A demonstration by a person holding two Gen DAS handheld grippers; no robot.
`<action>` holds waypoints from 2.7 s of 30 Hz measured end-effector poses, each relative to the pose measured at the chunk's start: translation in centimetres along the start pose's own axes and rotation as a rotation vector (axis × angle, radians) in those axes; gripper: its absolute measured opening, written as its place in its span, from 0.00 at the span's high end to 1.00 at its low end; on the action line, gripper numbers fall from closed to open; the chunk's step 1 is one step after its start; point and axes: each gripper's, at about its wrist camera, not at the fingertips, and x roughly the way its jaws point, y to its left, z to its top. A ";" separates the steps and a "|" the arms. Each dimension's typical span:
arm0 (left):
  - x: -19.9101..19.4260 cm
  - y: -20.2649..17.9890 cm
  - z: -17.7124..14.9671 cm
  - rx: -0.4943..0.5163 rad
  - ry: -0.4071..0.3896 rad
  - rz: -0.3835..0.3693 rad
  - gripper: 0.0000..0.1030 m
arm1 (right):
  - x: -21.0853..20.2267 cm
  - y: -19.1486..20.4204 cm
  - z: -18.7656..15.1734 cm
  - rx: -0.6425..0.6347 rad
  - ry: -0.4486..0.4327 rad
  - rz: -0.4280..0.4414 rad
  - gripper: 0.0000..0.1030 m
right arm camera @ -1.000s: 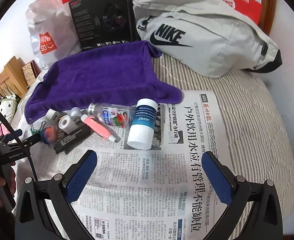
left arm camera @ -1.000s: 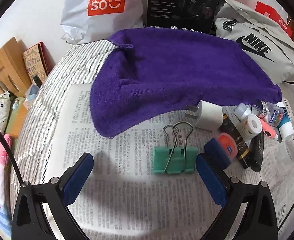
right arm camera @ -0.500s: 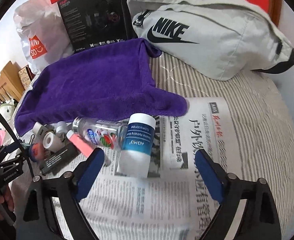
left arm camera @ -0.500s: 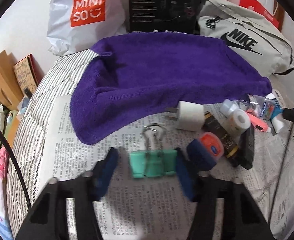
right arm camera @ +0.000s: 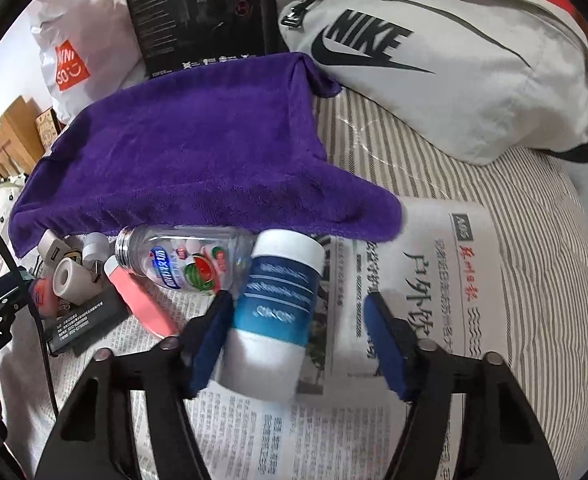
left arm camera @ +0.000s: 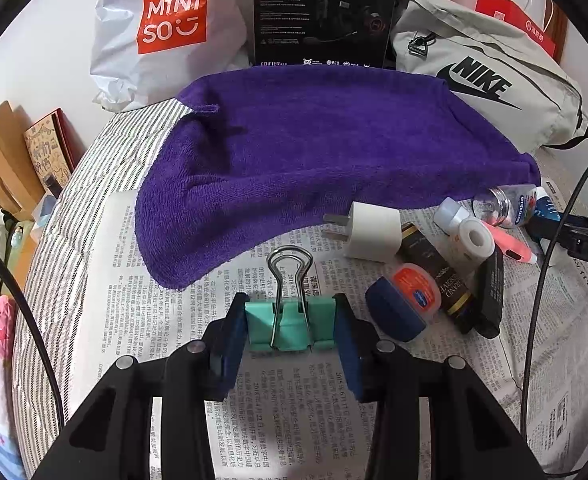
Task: Organize rigid objects
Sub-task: 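Grasp the green binder clip with the left gripper while the right gripper grasps the white ADMD jar, then carry clip and jar onto the purple towel and open both grippers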
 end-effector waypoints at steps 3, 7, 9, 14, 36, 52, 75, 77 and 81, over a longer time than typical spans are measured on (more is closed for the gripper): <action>0.0 0.0 0.0 0.005 0.002 0.002 0.62 | 0.3 0.4 0.0 -0.028 0.004 0.021 0.54; 0.0 0.0 0.0 0.006 0.003 0.003 0.62 | 0.2 0.4 -0.2 -0.036 -0.008 0.023 0.61; 0.0 0.0 0.0 0.008 0.000 0.006 0.61 | 0.1 0.3 -0.4 -0.036 -0.014 0.026 0.62; 0.0 -0.1 -0.2 0.004 -0.016 0.013 0.61 | 0.1 0.6 -0.8 -0.063 -0.042 0.006 0.62; -0.3 -0.1 -0.4 0.000 -0.020 0.004 0.62 | -0.7 -0.2 -0.8 -0.029 -0.062 0.067 0.65; -3.4 1.0 1.2 -0.024 -0.067 -0.053 0.62 | -5.4 -0.9 0.5 -0.043 -0.110 0.120 0.65; 0.7 3.1 11.7 -0.025 -0.094 -0.106 0.62 | -2.8 3.6 10.0 -0.140 -0.177 0.166 0.65; 1.8 2.9 12.9 -0.015 -0.090 -0.100 0.62 | -1.6 3.9 11.0 -0.143 -0.166 0.172 0.65; 4.2 2.7 14.7 -0.007 -0.074 -0.113 0.62 | 1.3 4.6 13.1 -0.158 -0.132 0.161 0.65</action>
